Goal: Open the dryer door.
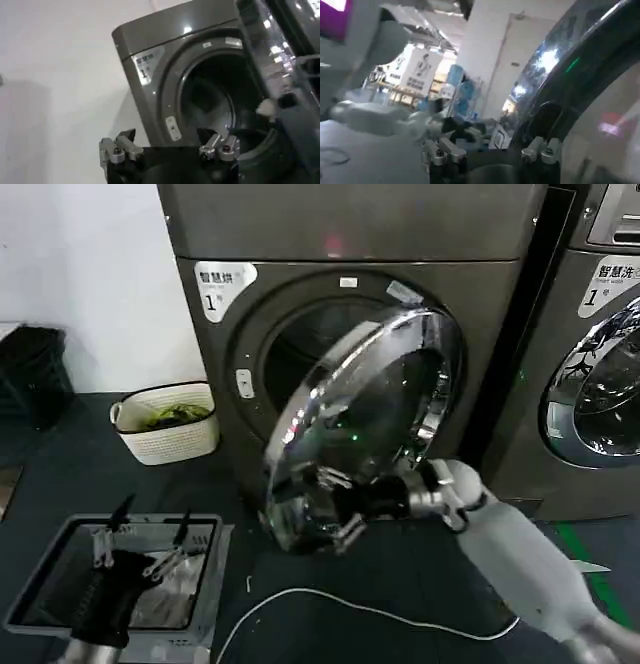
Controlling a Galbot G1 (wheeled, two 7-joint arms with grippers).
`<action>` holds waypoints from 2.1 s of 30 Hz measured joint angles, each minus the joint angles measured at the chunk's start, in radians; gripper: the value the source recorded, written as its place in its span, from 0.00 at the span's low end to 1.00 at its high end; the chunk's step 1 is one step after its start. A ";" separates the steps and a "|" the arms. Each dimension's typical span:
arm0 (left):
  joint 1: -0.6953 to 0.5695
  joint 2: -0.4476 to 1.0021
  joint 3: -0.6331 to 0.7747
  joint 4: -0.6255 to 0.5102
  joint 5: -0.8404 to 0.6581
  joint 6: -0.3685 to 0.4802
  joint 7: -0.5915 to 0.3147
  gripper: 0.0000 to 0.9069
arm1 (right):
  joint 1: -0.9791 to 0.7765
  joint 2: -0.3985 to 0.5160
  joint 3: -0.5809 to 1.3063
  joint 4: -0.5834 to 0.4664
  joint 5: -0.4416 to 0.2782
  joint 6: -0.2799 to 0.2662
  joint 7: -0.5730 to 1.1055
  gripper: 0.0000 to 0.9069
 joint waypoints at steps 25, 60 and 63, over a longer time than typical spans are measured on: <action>-0.297 0.190 0.264 0.150 -0.003 0.068 0.055 1.00 | -0.690 -0.049 0.845 0.239 -0.098 0.168 0.321 1.00; -0.799 0.089 0.869 0.443 -0.039 0.075 0.081 1.00 | -1.047 0.330 1.923 0.126 -0.731 -0.150 1.514 1.00; -0.841 0.064 0.901 0.475 -0.046 0.075 0.080 1.00 | -1.048 0.314 1.966 0.088 -0.732 -0.140 1.522 1.00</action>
